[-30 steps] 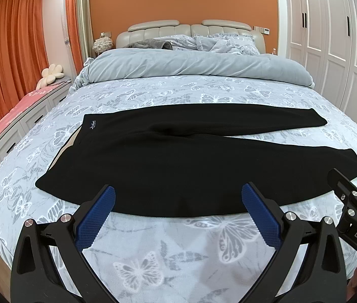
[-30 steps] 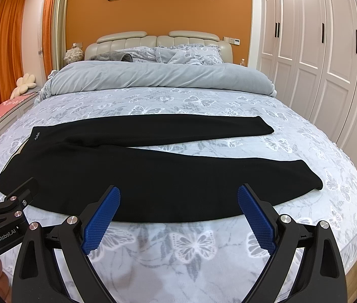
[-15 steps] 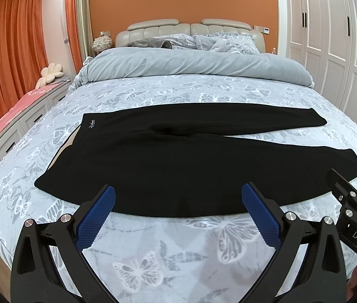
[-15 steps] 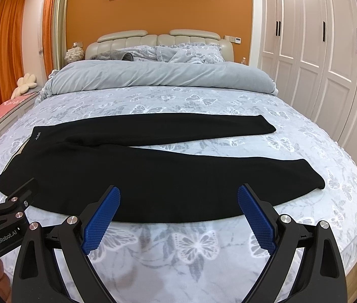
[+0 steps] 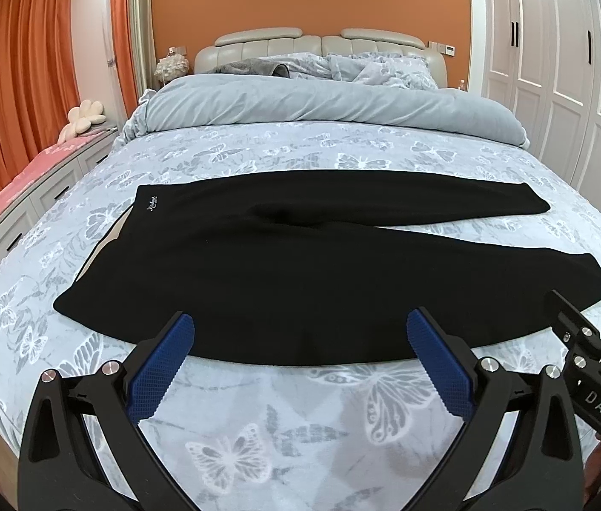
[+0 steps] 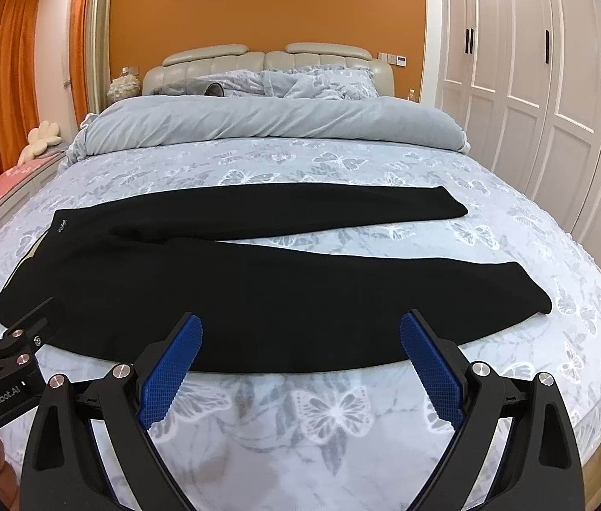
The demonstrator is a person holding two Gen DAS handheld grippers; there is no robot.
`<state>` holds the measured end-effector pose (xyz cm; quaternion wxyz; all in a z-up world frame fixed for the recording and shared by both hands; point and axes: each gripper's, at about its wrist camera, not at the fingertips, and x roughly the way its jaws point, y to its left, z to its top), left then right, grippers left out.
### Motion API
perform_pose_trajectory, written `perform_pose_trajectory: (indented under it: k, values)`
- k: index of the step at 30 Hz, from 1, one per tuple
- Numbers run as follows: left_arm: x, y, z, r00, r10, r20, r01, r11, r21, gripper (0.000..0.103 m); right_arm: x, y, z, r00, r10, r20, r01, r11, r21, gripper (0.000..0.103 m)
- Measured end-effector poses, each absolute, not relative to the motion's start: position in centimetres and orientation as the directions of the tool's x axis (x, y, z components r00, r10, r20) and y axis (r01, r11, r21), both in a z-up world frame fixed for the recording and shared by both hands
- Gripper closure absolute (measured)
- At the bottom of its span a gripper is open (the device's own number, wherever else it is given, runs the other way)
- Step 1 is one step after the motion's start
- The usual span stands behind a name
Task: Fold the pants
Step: 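Grasp the waistband with the left gripper while the right gripper grasps a leg hem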
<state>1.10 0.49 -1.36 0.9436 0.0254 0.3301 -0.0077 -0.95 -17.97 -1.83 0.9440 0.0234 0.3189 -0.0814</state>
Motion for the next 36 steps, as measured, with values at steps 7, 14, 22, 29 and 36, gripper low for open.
perform_pose_trajectory:
  k: [7,14,22,29,36]
  values:
    - [3.3,2.0,-0.3,0.759,-0.024,-0.651,0.047,0.999,0.017,0.005,1.2,-20.5,-1.0,0.747,-0.063,-0.662,0.11,0.994,0.029,0.011]
    - [15.0,9.9,1.3,0.707,0.019,-0.707,-0.047,0.999,-0.021,0.005,10.7,-35.5,1.0,0.72,-0.081,-0.689,0.179,0.981,0.072,0.011]
    - [33.0,19.4,-3.4,0.573,0.214,-0.791,-0.255,0.964,0.076,0.005,26.8,-52.7,-5.1,0.619,-0.134,-0.774,0.383,0.912,0.148,0.011]
    - [42.0,26.1,-8.9,0.486,0.175,-0.856,-0.371,0.929,-0.02,0.005,36.7,-55.9,-9.5,0.535,-0.161,-0.829,0.378,0.923,0.065,0.011]
    - [45.5,25.8,-12.2,0.445,0.206,-0.872,-0.339,0.939,0.049,0.016,40.1,-55.1,-13.6,0.506,-0.151,-0.849,0.337,0.941,0.034,0.033]
